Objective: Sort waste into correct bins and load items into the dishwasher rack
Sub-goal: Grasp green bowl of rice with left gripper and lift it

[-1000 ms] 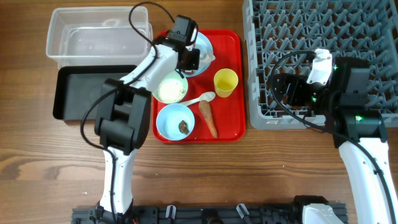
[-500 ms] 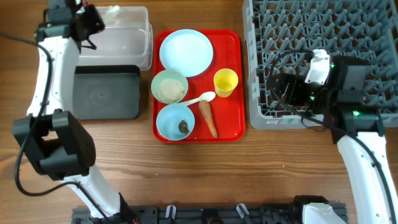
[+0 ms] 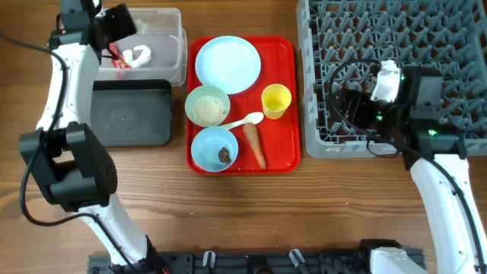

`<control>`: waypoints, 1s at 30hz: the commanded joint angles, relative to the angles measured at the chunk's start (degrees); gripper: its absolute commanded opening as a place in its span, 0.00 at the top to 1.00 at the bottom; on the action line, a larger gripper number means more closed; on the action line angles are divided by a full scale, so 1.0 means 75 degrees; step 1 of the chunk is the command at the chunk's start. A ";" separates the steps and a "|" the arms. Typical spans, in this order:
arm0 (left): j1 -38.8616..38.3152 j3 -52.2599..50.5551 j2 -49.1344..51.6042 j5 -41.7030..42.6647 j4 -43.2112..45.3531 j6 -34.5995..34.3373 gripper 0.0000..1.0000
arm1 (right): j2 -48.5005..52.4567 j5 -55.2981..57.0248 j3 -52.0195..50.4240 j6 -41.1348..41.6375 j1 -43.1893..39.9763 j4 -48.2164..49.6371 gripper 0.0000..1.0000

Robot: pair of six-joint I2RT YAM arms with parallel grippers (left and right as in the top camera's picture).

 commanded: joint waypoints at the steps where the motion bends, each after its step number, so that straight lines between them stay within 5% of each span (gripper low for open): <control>1: -0.0064 0.0017 -0.0294 0.0431 -0.0058 0.0801 0.83 | 0.0070 -0.0125 0.0163 0.0085 0.0055 -0.0009 0.00; 3: -0.0009 0.0017 -0.0294 0.0737 -0.0367 0.0146 0.96 | 0.0070 -0.0125 0.0163 0.0085 0.0055 -0.0006 0.00; 4: 0.0079 0.0017 -0.0294 0.0140 -0.0769 -0.2346 0.88 | 0.0070 -0.0122 0.0163 0.0087 0.0055 -0.0006 0.00; 5: 0.0114 0.0006 -0.0294 0.0271 -0.0796 -0.3051 0.86 | 0.0070 -0.0122 0.0163 0.0082 0.0055 -0.0006 0.00; 10: -0.0137 0.0009 -0.0379 0.2002 -0.0478 -0.0906 0.57 | 0.0070 -0.0122 0.0163 0.0079 0.0055 0.0000 0.00; 14: -0.1000 0.0009 -0.0997 0.1862 -0.1941 0.0437 0.26 | 0.0070 -0.0122 0.0163 0.0082 0.0055 0.0017 0.00; 21: -0.3040 -0.0417 -0.1075 0.1396 -0.3765 0.0408 0.38 | 0.0070 -0.0122 0.0163 0.0085 0.0055 0.0023 0.00; 23: -0.3663 -0.0953 -0.1072 0.0968 -0.3480 0.0402 0.35 | 0.0070 -0.0122 0.0163 0.0085 0.0055 0.0015 0.00; 30: -0.4724 -0.2716 -0.1049 -0.0527 -0.1641 -0.0796 0.52 | 0.0070 -0.0125 0.0163 0.0090 0.0055 0.0015 0.00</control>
